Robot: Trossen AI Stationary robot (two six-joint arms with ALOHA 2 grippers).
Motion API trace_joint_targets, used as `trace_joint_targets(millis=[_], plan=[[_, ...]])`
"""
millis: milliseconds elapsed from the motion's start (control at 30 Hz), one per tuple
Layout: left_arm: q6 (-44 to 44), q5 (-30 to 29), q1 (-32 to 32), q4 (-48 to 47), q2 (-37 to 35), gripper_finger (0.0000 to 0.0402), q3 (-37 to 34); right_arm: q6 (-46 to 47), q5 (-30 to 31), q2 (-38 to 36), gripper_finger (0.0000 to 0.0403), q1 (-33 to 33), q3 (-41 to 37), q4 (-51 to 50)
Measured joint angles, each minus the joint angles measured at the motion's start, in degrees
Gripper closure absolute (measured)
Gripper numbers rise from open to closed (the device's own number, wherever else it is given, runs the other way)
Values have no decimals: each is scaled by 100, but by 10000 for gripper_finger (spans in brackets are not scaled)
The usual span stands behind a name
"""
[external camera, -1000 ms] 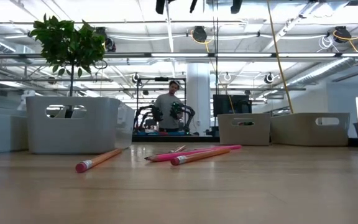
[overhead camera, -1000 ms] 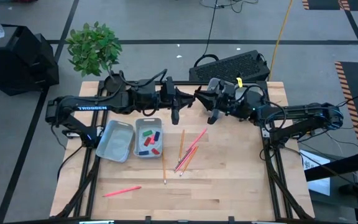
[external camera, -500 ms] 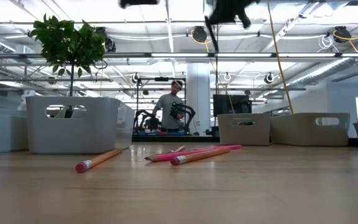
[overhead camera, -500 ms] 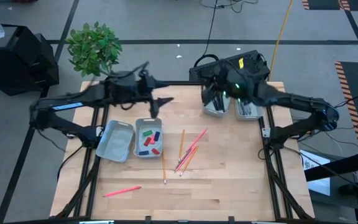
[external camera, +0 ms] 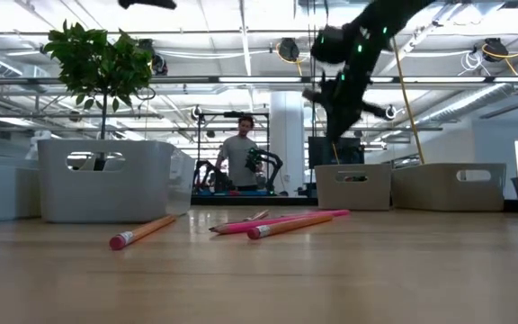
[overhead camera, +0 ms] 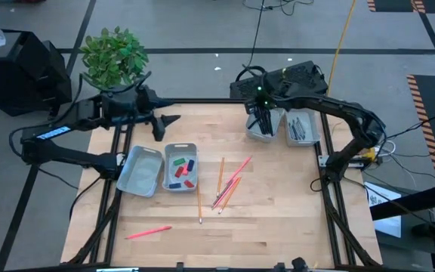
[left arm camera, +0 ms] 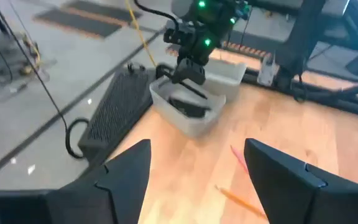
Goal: Sort crayons/erasers/pens/pencils in bins
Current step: Put the black pen into the top left gray bin, then put the pink pencil into the bottom left gray bin
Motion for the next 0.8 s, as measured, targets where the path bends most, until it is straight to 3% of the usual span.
trace_joint_targets(millis=[267, 500, 667, 800], plan=[[-171, -1, -15, -431, -34, 162, 0, 742, -200, 582, 377, -181, -538, 47], [-207, 3, -22, -427, -34, 167, 0, 1616, -218, 629, 332, -381, -1264, 470], [-180, 3, -22, -425, -34, 167, 0, 1409, -369, 472, 285, -332, -1378, 782], [-180, 4, -22, -422, -34, 167, 0, 776, -369, -63, 259, 2, -1376, 1339]])
